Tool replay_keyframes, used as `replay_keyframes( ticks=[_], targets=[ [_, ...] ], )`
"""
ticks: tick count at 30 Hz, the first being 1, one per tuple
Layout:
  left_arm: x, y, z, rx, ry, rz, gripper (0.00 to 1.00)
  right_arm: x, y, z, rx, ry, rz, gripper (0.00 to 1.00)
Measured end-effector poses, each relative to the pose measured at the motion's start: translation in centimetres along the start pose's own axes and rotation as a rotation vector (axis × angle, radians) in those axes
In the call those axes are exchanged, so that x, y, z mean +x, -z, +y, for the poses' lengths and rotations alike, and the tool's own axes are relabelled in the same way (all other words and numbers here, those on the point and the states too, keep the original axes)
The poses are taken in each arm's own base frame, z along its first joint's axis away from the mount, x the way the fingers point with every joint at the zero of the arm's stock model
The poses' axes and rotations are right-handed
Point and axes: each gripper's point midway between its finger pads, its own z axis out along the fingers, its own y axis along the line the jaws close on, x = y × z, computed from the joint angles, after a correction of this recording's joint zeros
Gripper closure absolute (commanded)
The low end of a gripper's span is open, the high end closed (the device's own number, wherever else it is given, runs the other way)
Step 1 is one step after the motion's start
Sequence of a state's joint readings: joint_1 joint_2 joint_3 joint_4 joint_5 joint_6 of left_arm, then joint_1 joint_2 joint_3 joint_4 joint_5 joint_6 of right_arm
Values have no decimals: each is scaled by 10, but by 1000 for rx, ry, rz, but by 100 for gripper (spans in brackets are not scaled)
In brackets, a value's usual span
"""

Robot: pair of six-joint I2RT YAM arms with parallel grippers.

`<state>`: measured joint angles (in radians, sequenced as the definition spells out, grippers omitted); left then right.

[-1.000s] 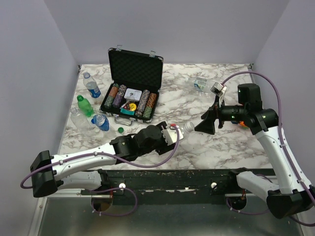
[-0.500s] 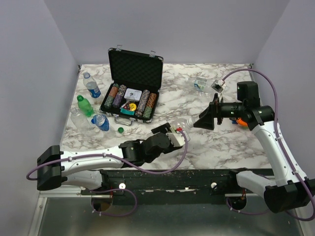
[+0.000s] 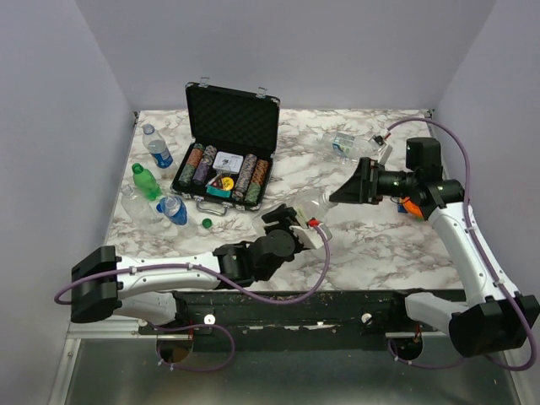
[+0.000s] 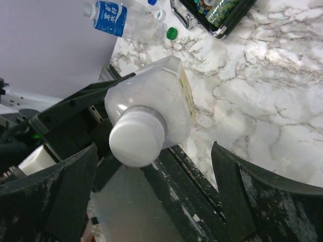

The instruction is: Unscrew the bottle caps

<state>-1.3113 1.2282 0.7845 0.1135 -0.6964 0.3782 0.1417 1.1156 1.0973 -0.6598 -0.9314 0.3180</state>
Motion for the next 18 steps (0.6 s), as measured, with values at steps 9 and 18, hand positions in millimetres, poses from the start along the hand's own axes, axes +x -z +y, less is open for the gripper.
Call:
replay_keyframes(
  ticks=[9,18],
  targets=[
    [9,-12,-13,12,-73,27,100,-3,-11,-9,-9,-111,25,9],
    [3,-21,-17,14,-92,31,100,2,-14,-12,3,-92,44,27]
  ],
)
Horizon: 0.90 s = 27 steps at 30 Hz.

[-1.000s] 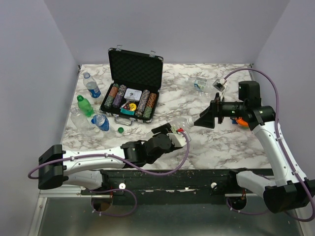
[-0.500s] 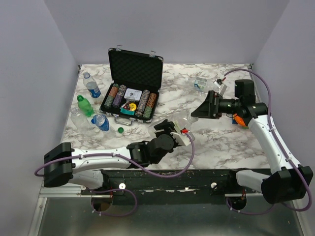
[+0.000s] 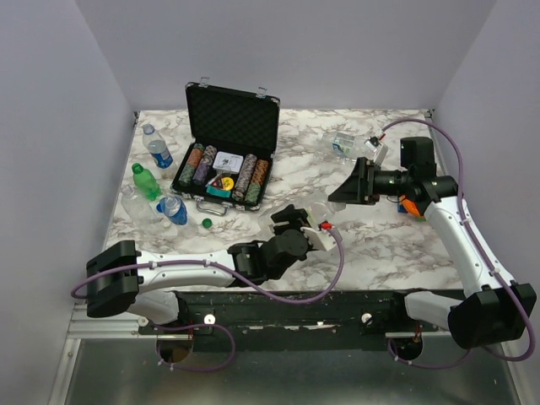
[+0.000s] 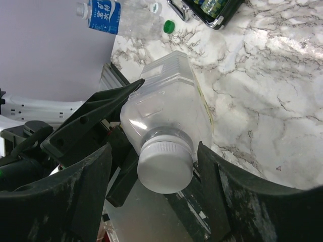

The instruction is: Unscrew the bottle caps

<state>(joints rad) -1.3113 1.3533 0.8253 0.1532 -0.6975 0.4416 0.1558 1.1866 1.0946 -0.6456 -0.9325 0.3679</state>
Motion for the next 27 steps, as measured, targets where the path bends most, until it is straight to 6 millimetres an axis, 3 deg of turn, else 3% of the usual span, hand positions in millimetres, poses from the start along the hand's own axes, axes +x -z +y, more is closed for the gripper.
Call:
replay_keyframes(
  ticks=[5,11,17,27],
  targets=[
    [-4,-1,1,-1,2,-2,100,3,-1,-3,8,3,12,45],
    [-6,-1,1,5,15,5,100,5,-1,-7,21,26,19,74],
    [-6,-2,-2,57,46,24,100,6,0,-7,29,62,27,83],
    [-5,3,-11,358,217,-13,100,13,-1,-6,15,161,57,85]
  ],
)
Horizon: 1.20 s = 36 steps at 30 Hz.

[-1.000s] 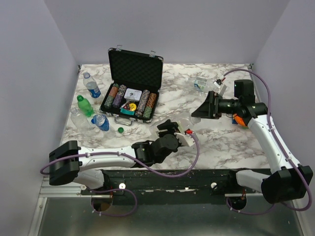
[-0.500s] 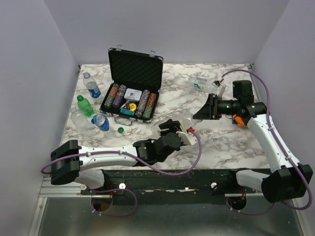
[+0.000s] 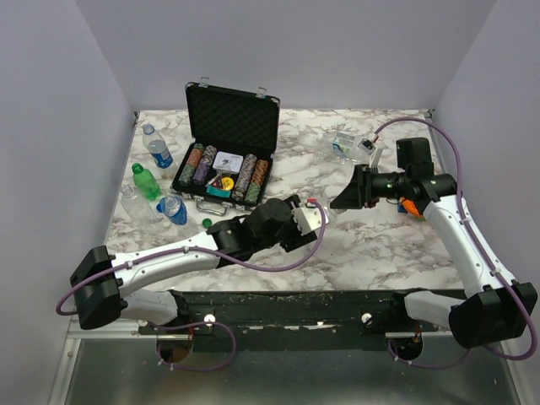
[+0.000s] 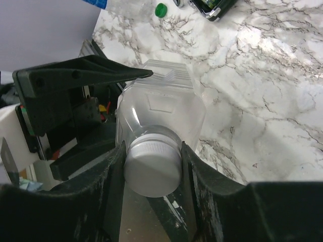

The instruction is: Unscrew the bottle caps

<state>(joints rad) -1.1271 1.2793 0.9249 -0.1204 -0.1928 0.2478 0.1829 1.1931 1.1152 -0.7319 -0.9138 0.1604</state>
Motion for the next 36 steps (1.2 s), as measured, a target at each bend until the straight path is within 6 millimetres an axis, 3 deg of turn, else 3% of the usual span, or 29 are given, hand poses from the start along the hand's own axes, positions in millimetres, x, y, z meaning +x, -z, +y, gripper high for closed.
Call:
replay_keyframes(
  ticks=[2,6,9,12,19,22,25,27,32,36],
  targets=[
    [-1,2,-2,48,27,-12,100,0,1,2,-6,15,5,85],
    [0,5,-8,105,59,-17,100,2,0,4,-15,32,17,74],
    [2,5,-10,115,73,-9,100,5,-2,3,-21,29,33,53],
    [3,5,-11,119,79,-3,100,6,-3,1,-21,26,41,40],
    [4,5,-16,147,87,1,100,-2,-2,5,-26,60,33,34],
    [6,5,-17,152,88,7,100,-3,-1,5,-26,73,30,23],
    [7,6,-18,156,95,10,100,-3,-1,5,-28,95,33,6],
    [7,6,-19,164,98,12,100,-2,-1,4,-33,122,41,2],
    [7,6,-19,169,102,12,100,-2,-1,4,-51,168,58,7],
    [10,7,-20,170,105,23,100,0,0,3,-53,193,70,23]
  ],
)
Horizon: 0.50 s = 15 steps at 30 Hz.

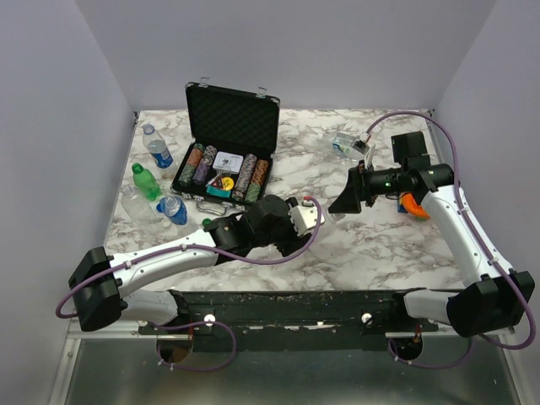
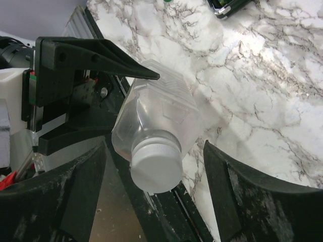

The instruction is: Unscrew the bottle caps

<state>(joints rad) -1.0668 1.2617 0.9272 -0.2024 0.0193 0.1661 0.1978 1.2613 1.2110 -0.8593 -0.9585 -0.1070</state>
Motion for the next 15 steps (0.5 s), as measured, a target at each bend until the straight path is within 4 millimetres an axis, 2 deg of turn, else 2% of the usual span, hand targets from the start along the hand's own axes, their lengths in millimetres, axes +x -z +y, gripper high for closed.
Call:
replay_keyframes(
  ticks=[8,10,15],
  targets=[
    [4,1,2,0,20,14,100,9,0,0,-18,35,42,57],
    [5,1,2,7,26,15,100,10,-1,0,-29,50,53,61],
    [7,2,-4,70,45,18,100,18,0,3,-81,145,80,64]
  ],
)
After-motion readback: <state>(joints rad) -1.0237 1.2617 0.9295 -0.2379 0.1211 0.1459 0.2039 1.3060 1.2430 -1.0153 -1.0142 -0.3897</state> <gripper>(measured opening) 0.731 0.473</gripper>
